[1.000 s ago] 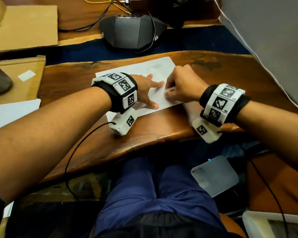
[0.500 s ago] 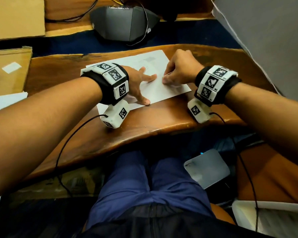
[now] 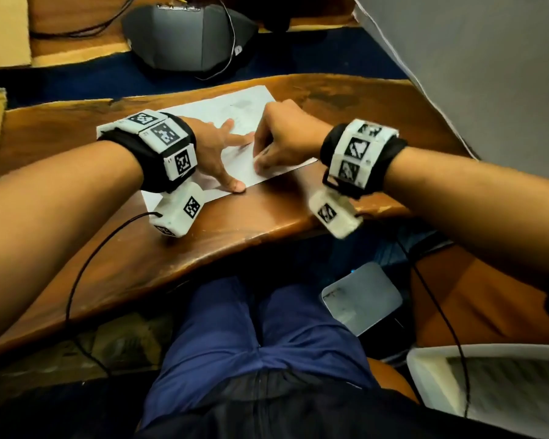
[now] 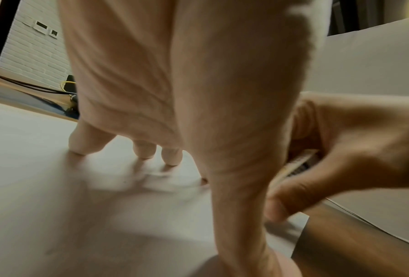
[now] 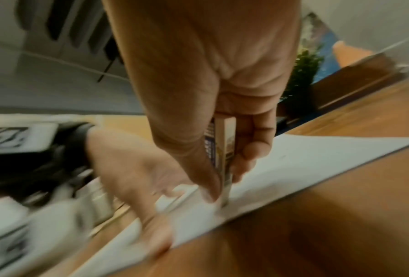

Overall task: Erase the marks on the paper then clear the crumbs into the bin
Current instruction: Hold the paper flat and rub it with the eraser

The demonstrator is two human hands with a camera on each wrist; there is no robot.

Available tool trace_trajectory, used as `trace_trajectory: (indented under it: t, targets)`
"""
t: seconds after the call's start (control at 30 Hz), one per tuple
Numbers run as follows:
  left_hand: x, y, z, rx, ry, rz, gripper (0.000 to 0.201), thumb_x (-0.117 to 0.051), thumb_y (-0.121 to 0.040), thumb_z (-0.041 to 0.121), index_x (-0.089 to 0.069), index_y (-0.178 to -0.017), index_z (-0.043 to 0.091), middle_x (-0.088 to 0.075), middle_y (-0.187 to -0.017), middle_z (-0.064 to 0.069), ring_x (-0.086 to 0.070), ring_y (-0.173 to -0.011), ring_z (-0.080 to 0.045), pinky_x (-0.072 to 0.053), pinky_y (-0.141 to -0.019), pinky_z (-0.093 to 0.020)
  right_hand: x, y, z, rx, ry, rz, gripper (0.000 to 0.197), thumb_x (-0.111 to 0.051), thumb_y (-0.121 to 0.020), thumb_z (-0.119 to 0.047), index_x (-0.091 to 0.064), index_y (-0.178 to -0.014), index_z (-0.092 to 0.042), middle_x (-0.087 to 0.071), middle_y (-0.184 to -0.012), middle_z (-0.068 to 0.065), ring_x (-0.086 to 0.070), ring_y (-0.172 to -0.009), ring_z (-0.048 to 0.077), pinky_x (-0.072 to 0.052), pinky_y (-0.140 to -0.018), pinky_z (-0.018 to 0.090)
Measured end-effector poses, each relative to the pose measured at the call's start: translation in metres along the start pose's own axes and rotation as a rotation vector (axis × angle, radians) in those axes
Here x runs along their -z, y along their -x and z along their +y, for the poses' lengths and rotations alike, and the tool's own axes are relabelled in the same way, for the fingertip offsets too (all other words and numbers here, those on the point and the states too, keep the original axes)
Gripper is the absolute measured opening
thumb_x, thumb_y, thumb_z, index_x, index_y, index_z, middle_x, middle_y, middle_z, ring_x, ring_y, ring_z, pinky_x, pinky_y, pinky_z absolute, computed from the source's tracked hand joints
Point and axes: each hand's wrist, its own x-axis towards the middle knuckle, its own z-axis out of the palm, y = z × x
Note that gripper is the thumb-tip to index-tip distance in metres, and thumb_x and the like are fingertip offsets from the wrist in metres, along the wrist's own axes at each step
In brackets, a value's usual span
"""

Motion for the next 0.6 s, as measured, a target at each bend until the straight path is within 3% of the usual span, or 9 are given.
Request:
trace_trajectory:
  t: [0.1,0.2,0.27,0.37,0.43,0.5,0.6]
  targets:
    - [0.000,0.000,0.002,-0.005,0.009,-0.010,0.116,-0.062,-0.059,0.079,0.008,-0.148,0.055,0.014,-0.164,0.004,-0.002,-0.151,-0.029,-0.017,-0.118,-0.057,0.010,-0.012,0.019,-0.147,-0.077,0.117,0.016,-0.083,-0.078,-0.021,-0.081,-0.090,-0.010,-0.076,-0.085,0.003,-0.068,-0.074,0.009,-0.053,-0.059,0.017]
    - [0.001,0.004,0.001,0.003,0.007,-0.014,0.114,-0.063,-0.063,0.077,0.006,-0.150,0.052,0.014,-0.164,0.004,-0.002,-0.151,-0.029,-0.015,-0.119,-0.055,-0.002,-0.006,0.008,-0.057,-0.030,0.087,0.012,-0.082,-0.076,-0.017,-0.081,-0.086,-0.012,-0.076,-0.082,0.003,-0.068,-0.072,0.012,-0.060,-0.065,0.028]
    - [0.002,0.005,0.003,0.001,0.015,-0.009,0.112,-0.064,-0.066,0.076,0.004,-0.152,0.049,0.015,-0.164,0.004,-0.002,-0.151,-0.027,-0.014,-0.120,-0.052,-0.006,0.002,-0.003,0.025,-0.011,0.012,0.011,-0.080,-0.073,-0.019,-0.081,-0.083,-0.014,-0.075,-0.078,0.001,-0.067,-0.071,0.011,-0.058,-0.064,0.027]
    - [0.002,0.004,0.003,-0.014,0.011,-0.015,0.120,-0.058,-0.054,0.081,0.008,-0.150,0.052,0.014,-0.164,0.004,-0.001,-0.152,-0.026,-0.014,-0.120,-0.052,0.010,-0.009,0.010,-0.093,-0.042,0.065,0.013,-0.082,-0.075,-0.019,-0.081,-0.085,-0.012,-0.076,-0.082,0.003,-0.065,-0.069,0.008,-0.053,-0.060,0.021]
    - [0.002,0.004,0.003,-0.016,0.010,-0.014,0.122,-0.056,-0.050,0.082,0.008,-0.149,0.053,0.014,-0.164,0.004,-0.001,-0.152,-0.027,-0.014,-0.120,-0.053,0.011,-0.016,0.016,-0.144,-0.040,0.137,0.013,-0.083,-0.075,-0.017,-0.081,-0.087,-0.011,-0.076,-0.084,0.004,-0.067,-0.072,0.012,-0.058,-0.064,0.026]
    - [0.001,0.005,0.002,-0.023,0.007,-0.013,0.120,-0.059,-0.055,0.081,0.006,-0.151,0.051,0.014,-0.164,0.003,-0.001,-0.152,-0.027,-0.014,-0.120,-0.053,0.000,-0.012,0.006,-0.084,-0.003,0.127,0.013,-0.080,-0.073,-0.013,-0.080,-0.086,-0.011,-0.074,-0.081,0.004,-0.066,-0.071,0.015,-0.058,-0.063,0.029]
    - [0.002,0.004,0.002,-0.037,0.005,-0.019,0.119,-0.058,-0.055,0.080,0.004,-0.152,0.049,0.015,-0.164,0.003,0.000,-0.152,-0.027,-0.013,-0.120,-0.053,-0.007,-0.001,-0.008,0.019,-0.005,-0.004,0.010,-0.080,-0.073,-0.016,-0.081,-0.083,-0.014,-0.073,-0.076,0.001,-0.066,-0.070,0.011,-0.057,-0.062,0.025]
